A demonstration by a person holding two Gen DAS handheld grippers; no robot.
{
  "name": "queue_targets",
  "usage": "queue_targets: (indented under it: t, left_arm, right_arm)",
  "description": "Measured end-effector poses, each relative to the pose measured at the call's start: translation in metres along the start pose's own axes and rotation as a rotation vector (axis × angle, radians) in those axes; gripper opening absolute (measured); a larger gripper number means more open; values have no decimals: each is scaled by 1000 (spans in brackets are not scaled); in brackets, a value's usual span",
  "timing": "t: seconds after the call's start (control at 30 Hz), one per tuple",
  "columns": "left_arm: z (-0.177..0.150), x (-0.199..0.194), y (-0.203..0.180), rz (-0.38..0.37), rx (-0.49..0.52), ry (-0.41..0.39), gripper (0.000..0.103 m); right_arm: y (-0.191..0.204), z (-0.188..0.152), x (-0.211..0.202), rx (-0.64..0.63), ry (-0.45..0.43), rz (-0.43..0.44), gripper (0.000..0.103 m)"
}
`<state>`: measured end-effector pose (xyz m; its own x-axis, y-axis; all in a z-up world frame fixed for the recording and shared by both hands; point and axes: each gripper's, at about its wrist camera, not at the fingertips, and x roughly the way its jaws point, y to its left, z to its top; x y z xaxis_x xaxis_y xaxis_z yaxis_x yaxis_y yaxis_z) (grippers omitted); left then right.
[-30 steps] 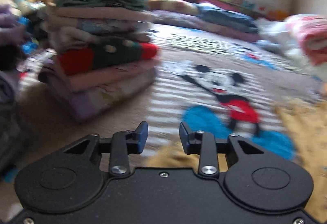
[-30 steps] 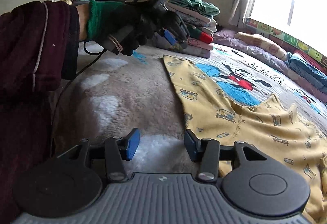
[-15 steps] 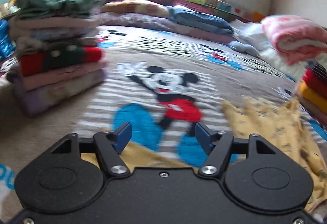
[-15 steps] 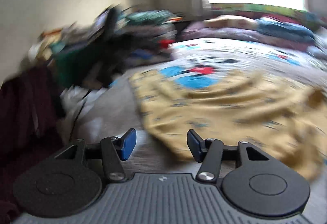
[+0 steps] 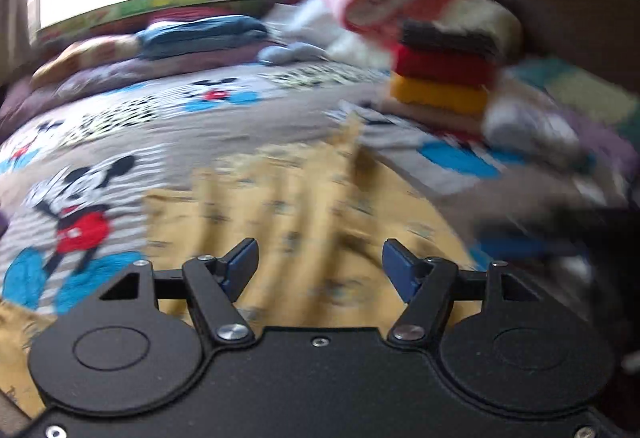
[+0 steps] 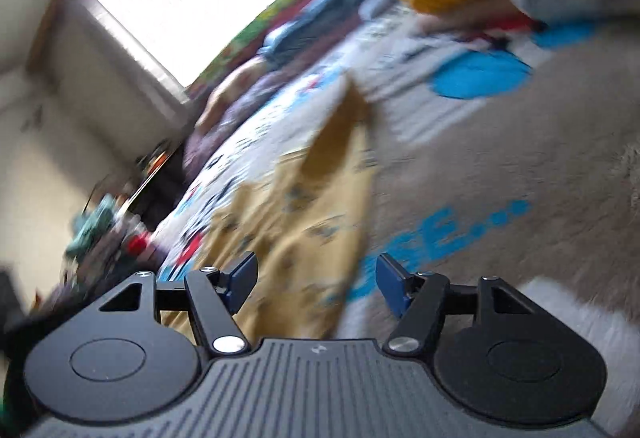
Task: Fold clothes
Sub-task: 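Smooth the shirt with the right tool near the left tool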
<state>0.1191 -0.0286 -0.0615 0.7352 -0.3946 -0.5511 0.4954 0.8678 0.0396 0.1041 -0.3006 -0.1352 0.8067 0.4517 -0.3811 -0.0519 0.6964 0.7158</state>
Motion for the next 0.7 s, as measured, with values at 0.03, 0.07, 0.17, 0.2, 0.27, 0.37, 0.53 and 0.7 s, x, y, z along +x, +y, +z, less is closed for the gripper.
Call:
queue_targets:
  t: [0.03,0.07,0.17,0.2,0.27,0.37,0.53,0.7]
  left_arm:
    - [-1,3,-13,-7,21,17,68]
    - [-2,7,-22,-17,34,29,68]
    - [-6,18,-43,-91,74,38,68]
    - [-6,22,-48,-113,88,31,68]
    - [-9,27,-54,-144,99,16,68]
    - [-14,33,-49,-167,74,17,68]
    - [-19,39,-35,-173,22,32,68]
    - [-19,36,-23,-179,-35,21,68]
  right_arm:
    - [-9,5,6,39,-3,-4,65]
    - [-16,11,12,67,-14,7,65]
    - [-29,33,34,97,-22,22,64]
    - [-32,41,43,96,-21,24,63]
    - [-40,61,65,94,-17,20,62]
    - [-48,89,98,76,32,5,52]
    - [-58,128,140,110,90,-40,32]
    - [-54,144,171,105,116,-28,33]
